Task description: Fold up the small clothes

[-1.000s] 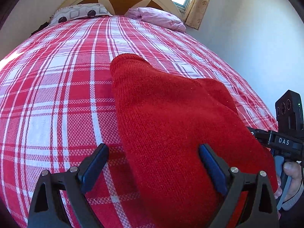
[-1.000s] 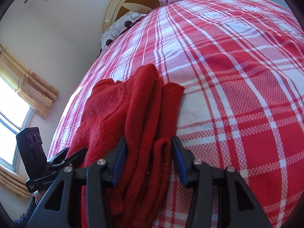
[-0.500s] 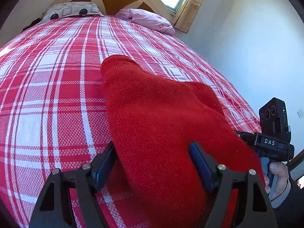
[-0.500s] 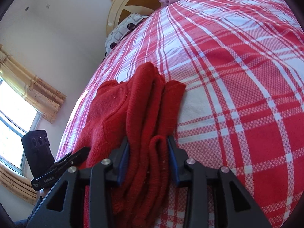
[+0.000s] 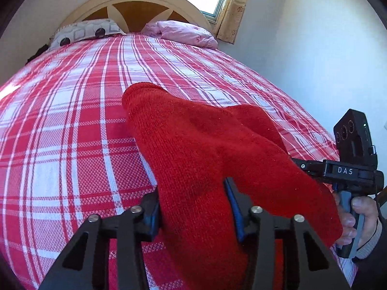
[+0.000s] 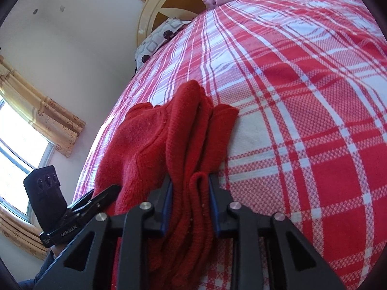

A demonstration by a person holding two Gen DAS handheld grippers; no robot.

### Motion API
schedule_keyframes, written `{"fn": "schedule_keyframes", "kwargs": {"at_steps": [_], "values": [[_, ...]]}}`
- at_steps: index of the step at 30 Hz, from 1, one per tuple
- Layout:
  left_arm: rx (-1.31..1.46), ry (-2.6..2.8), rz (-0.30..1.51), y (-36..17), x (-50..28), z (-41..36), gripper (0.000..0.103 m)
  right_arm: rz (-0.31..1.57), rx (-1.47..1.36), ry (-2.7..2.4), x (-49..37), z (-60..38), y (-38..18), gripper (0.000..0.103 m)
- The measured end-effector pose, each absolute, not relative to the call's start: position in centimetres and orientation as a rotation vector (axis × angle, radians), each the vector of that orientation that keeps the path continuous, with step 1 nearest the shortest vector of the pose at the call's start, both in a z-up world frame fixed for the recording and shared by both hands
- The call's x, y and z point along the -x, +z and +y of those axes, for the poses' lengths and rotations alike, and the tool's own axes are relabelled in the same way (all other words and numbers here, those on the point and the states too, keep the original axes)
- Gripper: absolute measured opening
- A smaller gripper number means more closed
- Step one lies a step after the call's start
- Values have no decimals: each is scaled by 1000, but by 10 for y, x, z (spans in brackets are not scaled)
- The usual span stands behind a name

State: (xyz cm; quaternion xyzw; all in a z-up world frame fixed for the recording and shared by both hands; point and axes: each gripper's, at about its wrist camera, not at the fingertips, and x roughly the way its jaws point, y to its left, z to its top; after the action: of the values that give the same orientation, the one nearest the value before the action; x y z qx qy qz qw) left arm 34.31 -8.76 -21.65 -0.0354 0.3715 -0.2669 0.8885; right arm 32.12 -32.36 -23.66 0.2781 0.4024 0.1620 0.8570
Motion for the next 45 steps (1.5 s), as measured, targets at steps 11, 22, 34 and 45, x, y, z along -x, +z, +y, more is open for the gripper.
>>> {"fn": "schedule_keyframes", "kwargs": {"at_steps": [11,22,34,45], "values": [[24,-530,737,-191,-319,-81,39,789,-559,322,-302,-310,-216,28],[23,-474,709,-166,-284,-48,38,764,-576,384,-285,-277,-202,28],[36,-372,643,-136,-231,11,37,733,-508,510,-275,-206,-165,28],[83,-269,612,-125,-196,74,37,742,-445,636,-274,-137,-152,28]]}}
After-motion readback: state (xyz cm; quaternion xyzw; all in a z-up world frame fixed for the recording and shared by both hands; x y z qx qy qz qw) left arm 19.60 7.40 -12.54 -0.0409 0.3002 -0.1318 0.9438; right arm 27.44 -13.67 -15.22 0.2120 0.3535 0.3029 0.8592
